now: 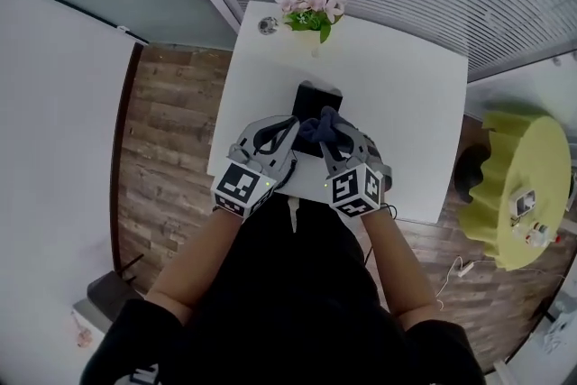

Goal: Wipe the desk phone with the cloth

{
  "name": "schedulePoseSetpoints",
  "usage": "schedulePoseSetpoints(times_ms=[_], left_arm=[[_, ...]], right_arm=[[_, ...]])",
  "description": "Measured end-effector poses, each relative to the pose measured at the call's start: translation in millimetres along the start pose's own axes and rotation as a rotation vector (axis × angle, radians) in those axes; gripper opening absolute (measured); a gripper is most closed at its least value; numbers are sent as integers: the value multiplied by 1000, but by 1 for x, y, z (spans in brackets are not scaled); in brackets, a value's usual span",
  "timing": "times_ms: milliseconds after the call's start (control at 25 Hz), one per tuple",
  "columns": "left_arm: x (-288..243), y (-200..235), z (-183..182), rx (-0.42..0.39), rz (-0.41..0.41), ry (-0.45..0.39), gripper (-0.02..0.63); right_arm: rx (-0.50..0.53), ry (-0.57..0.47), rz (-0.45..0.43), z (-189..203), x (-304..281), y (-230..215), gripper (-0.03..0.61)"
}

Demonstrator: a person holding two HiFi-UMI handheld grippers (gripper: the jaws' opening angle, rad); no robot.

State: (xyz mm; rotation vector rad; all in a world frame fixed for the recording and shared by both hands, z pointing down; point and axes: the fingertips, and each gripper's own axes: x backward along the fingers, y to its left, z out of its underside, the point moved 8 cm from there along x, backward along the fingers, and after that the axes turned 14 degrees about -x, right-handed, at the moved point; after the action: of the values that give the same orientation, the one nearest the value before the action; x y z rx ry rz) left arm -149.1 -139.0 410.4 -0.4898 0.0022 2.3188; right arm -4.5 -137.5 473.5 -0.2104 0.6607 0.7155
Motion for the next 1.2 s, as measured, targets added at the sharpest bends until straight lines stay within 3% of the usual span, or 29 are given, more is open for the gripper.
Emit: schedulePoseSetpoints(times_ms=[280,760,1200], left_arm=[[-27,18,31,1,84,32,9],[-41,32,47,40,132,13,9],[-53,32,60,30,132,35,9]], right_arm=[[149,152,75,4,-43,-5,94],[81,153,183,5,-74,-35,94],[153,263,199,27,-100,-38,94]])
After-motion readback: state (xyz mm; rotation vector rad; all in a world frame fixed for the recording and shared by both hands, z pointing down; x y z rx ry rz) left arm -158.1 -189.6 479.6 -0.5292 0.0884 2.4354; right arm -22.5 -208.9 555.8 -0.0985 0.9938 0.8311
